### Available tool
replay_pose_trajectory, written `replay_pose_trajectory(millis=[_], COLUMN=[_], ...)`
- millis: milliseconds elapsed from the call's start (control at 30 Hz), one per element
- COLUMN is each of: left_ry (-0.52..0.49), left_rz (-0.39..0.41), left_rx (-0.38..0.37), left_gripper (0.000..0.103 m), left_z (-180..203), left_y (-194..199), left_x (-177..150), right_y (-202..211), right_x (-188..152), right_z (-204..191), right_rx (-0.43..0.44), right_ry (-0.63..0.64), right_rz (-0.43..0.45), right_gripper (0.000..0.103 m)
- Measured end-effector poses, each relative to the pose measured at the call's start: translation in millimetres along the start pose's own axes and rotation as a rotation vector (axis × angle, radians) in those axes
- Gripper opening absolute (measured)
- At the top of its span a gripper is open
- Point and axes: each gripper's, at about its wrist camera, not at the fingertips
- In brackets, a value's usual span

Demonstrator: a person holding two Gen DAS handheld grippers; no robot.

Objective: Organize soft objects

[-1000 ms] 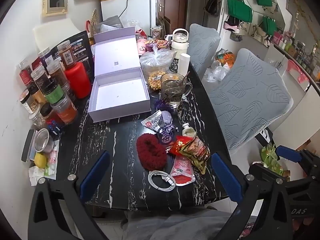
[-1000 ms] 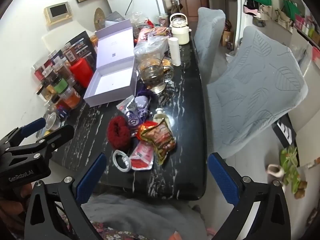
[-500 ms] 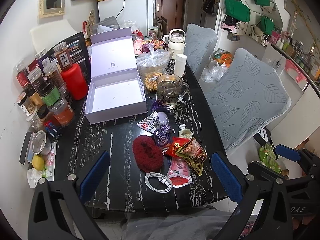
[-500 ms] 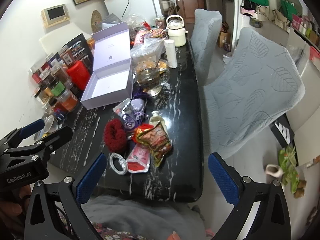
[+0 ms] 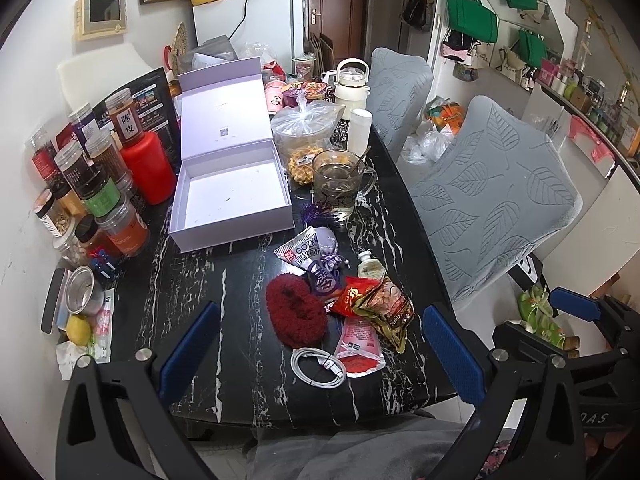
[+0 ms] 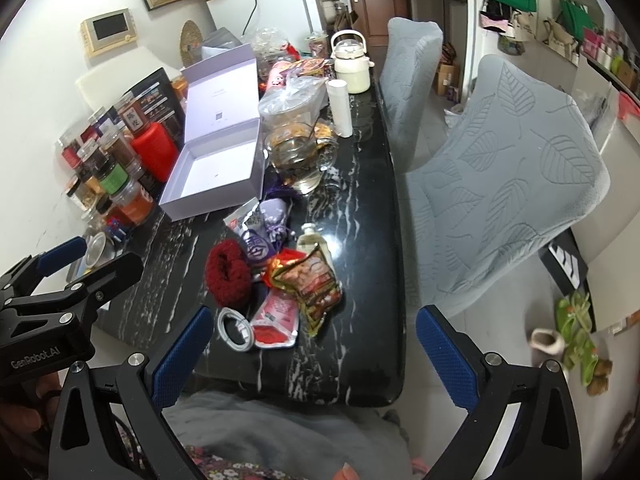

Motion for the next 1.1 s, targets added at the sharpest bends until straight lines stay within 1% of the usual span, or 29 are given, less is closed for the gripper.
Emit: replay_pose_trajectory(millis=[200, 533, 1100], left_ry=[0.01, 0.006, 0.005], left_rz=[-0.005, -0.004, -0.003], left_rx=[0.001, -0.001, 0.0], left_gripper=[0.103, 0.103, 0.103], left_z=[-4.8, -2.4, -2.0], left_y=[0.1, 1.9, 2.3], left_x=[-0.2, -6.2, -5.6], right_y=[-1.0, -0.5, 2.4], right_x=[-0.1, -3.7, -4.4], right_z=[-1.3, -3.6, -2.6], right_rx=[0.001, -0.003, -0.003], right_ry=[0.003, 0.008, 0.004], right_rz=[-0.002, -0.006, -0.002], right_gripper=[0.103, 0.103, 0.103])
Point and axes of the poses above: each gripper's, at about its wrist camera, not at the fingertips, and y roughly against the way its jaws point, z to its right, x to its top, and after that the axes turned 10 degrees about z, right-handed
